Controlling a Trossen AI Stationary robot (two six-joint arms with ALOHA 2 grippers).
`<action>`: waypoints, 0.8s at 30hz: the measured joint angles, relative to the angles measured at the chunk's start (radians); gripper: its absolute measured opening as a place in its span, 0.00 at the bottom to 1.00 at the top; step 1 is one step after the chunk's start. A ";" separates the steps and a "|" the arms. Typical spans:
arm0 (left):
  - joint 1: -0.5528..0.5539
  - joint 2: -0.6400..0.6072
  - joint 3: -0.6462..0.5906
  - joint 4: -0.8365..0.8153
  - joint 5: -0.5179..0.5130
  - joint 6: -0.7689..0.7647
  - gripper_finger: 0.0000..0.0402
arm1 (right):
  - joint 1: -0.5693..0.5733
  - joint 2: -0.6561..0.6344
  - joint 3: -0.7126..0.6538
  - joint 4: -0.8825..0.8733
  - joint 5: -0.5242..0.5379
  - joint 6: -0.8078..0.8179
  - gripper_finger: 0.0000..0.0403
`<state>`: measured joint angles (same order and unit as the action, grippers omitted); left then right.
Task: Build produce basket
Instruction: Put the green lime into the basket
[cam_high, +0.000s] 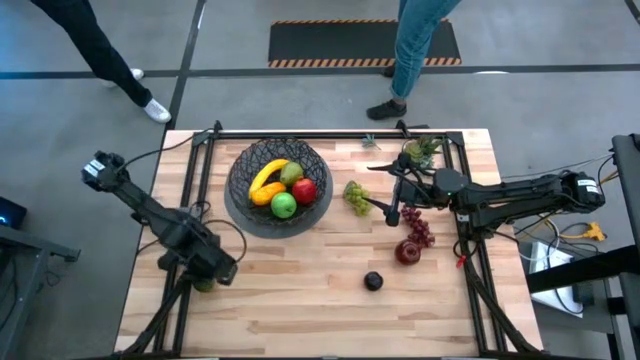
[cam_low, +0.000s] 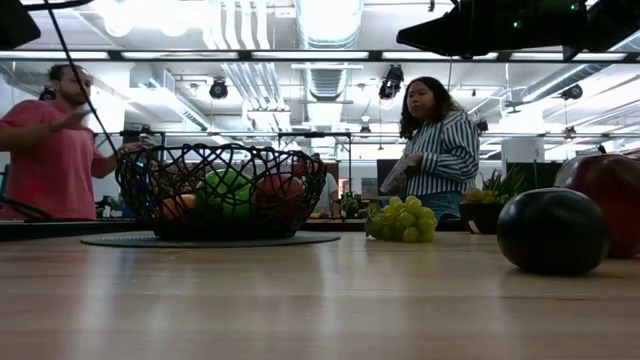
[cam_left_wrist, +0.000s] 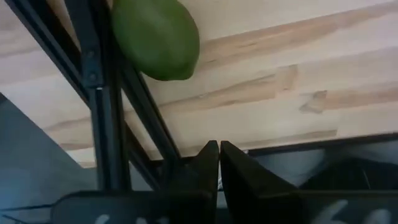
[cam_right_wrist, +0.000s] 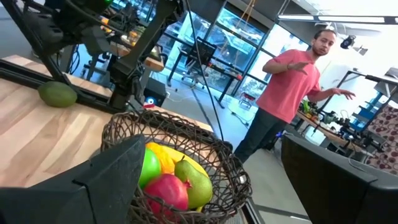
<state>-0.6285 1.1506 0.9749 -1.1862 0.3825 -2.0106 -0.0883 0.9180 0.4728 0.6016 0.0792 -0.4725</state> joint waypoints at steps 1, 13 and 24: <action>-0.009 0.012 0.000 0.004 0.002 -0.021 0.00 | 0.000 0.000 0.000 -0.001 0.000 0.000 0.89; -0.075 0.058 -0.012 0.008 -0.010 -0.079 0.06 | 0.000 0.000 0.000 -0.009 0.000 -0.018 0.89; -0.076 0.101 -0.076 0.001 -0.032 -0.078 0.52 | -0.004 0.001 0.000 -0.014 0.000 -0.023 0.89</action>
<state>-0.7044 1.2516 0.8987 -1.1853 0.3508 -2.0888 -0.0921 0.9192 0.4728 0.5877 0.0792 -0.4956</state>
